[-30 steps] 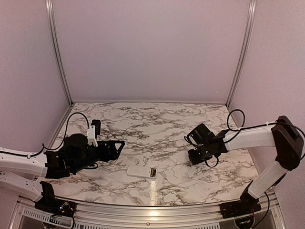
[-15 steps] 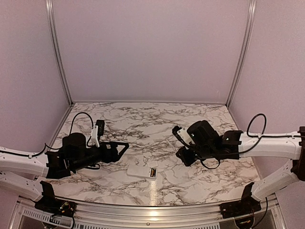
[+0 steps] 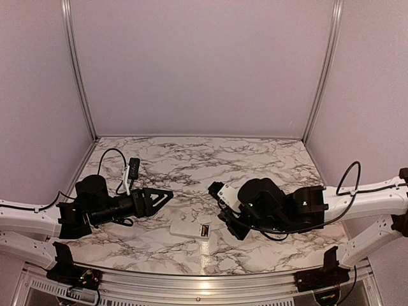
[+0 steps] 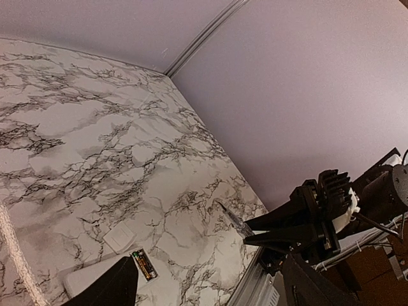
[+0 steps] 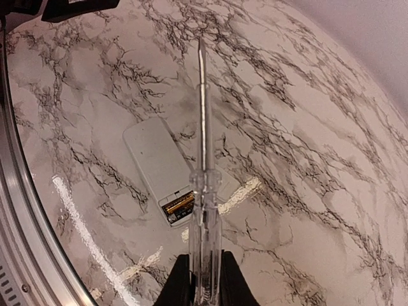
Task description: Unload the batteries from the remote control
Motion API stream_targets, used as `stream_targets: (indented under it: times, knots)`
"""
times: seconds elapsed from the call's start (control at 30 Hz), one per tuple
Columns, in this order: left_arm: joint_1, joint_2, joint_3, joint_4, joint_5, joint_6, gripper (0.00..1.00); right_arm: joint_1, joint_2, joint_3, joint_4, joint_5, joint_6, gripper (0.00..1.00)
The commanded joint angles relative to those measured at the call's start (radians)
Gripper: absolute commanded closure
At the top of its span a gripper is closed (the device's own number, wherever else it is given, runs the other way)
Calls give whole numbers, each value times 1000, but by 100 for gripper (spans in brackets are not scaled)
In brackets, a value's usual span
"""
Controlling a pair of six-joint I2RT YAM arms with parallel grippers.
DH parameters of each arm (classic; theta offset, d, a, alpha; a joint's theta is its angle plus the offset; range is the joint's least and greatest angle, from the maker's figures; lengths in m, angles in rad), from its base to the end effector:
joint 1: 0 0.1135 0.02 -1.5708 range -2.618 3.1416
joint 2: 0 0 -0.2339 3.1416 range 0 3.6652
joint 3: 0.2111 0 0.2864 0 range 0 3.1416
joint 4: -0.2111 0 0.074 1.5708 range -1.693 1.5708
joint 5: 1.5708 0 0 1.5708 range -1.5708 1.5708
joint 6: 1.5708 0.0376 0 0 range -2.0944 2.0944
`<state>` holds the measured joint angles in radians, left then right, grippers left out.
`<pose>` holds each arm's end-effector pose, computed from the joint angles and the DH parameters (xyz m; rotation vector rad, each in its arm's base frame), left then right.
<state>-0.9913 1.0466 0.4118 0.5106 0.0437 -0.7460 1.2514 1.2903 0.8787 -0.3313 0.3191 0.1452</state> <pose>0.1491 -0.2308 0.1844 0.2664 1.8643 -1.2958 0.1106 0.2970 0.2070 -1.0648 2.0329 0.3644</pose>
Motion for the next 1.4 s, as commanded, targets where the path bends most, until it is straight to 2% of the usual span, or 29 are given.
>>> stream_targets:
  times: [0.0,0.23,0.7,0.93,1.13,1.37]
  knots:
    - [9,24,1,51,79,-22,19,62,30,62,19,108,-31,100]
    - [13,77,17,89,129,-40,25,96,58,80,32,147,-47,100]
    - [19,156,22,163,183,-85,32,178,165,136,53,255,-89,100]
    - [25,200,22,206,206,-110,43,197,217,169,54,281,-104,100]
    - [34,208,15,227,218,-124,57,197,225,171,65,280,-108,100]
    - [40,217,10,239,220,-135,62,199,236,178,72,281,-114,100]
